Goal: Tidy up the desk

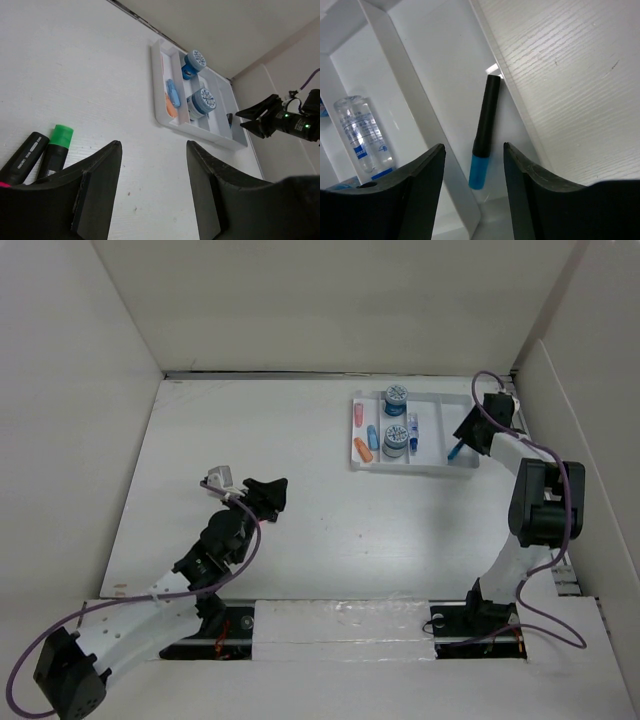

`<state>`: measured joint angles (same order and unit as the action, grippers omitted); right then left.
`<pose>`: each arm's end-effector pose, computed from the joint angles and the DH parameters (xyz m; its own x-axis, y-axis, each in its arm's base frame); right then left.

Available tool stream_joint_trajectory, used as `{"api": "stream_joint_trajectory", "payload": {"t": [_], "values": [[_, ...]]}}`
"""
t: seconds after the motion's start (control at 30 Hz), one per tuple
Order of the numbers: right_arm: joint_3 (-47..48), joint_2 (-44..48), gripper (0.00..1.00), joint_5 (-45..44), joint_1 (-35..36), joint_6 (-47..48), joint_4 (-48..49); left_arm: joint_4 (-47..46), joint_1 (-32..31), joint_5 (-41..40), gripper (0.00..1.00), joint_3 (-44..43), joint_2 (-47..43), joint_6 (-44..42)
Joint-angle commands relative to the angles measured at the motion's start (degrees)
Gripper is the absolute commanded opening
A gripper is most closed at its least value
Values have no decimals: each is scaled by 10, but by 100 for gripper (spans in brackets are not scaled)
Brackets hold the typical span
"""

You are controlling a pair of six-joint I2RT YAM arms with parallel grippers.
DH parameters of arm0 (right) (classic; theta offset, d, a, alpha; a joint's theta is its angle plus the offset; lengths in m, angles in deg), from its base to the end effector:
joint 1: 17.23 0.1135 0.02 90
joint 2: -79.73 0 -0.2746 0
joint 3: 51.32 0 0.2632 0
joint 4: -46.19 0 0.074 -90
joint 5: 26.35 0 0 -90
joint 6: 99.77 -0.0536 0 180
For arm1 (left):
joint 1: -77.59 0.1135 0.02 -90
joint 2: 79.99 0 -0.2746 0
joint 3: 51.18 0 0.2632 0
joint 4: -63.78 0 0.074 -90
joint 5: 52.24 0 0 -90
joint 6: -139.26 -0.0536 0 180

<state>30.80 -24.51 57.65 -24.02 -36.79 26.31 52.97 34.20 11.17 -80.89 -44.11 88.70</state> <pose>0.4223 -0.0559 0.1954 -0.5035 0.5149 -0.6938 0.4753 0.8356 0.2753 0.1478 -0.1067 0.2560 -0.1389 -0.6504 -0.7468 0.2614 0.7032 -0.6612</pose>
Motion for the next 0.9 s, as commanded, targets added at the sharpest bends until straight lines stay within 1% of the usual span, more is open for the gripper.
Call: {"api": "stream_joint_trajectory", "payload": {"t": [0.0,0.07,0.1,0.13,0.17,0.2,0.23,0.27,0.3,0.33,0.37,0.4,0.43,0.47,0.5,0.53,0.57,0.6,0.63,0.67,0.7,0.73,0.77,0.8,0.87], "values": [[10,35,56,34,-2,10,8,-30,1,0,50,-25,21,-10],[-5,61,56,42,14,3,16,-48,1,12,51,-26,46,-18],[-16,74,56,46,21,0,42,-48,1,14,51,-29,56,-23],[-47,92,53,48,31,-4,59,-45,1,19,51,-33,75,-28],[-65,113,49,50,54,-16,103,-43,1,29,52,-43,85,-41],[-86,156,43,55,69,-24,127,-41,1,33,51,-44,91,-44],[-107,177,16,76,87,-31,150,-50,1,36,51,-43,100,-48],[-149,197,2,95,108,-45,171,-55,1,37,50,-39,102,-52],[-166,223,0,103,159,-50,219,-57,1,36,49,-39,105,-57],[-180,233,0,104,187,-50,238,-47,1,27,45,-40,111,-59],[-192,241,0,94,213,-39,241,-32,1,19,43,-49,118,-57],[-194,248,0,82,260,-33,236,-14,1,8,42,-55,124,-46],[-196,264,0,72,280,-28,230,28,1,-12,41,-62,139,-39],[-198,273,0,64,297,-16,220,48,1,-18,37,-75,147,-32],[-205,284,0,42,310,-11,217,67,1,-26,37,-82,156,-26],[-210,300,0,40,330,-9,217,106,1,-37,36,-89,172,-10],[-211,305,0,53,338,-7,218,118,1,-42,36,-93,181,-2],[-217,309,5,55,344,-6,219,128,1,-47,36,-95,188,5],[-220,311,16,56,359,-4,222,147,1,-50,36,-95,206,23],[-223,309,22,55,366,-1,233,156,1,-51,36,-101,212,31],[-226,303,27,75,372,0,243,169,1,-54,36,-108,218,41],[-219,275,32,110,386,0,246,205,1,-78,36,-122,220,73],[-213,250,36,127,402,-7,260,215,1,-101,36,-119,202,89],[-213,250,36,128,402,-7,260,215,1,-101,36,-119,202,89],[-190,222,38,136,425,-9,263,189,1,-120,38,-113,148,86]]}}
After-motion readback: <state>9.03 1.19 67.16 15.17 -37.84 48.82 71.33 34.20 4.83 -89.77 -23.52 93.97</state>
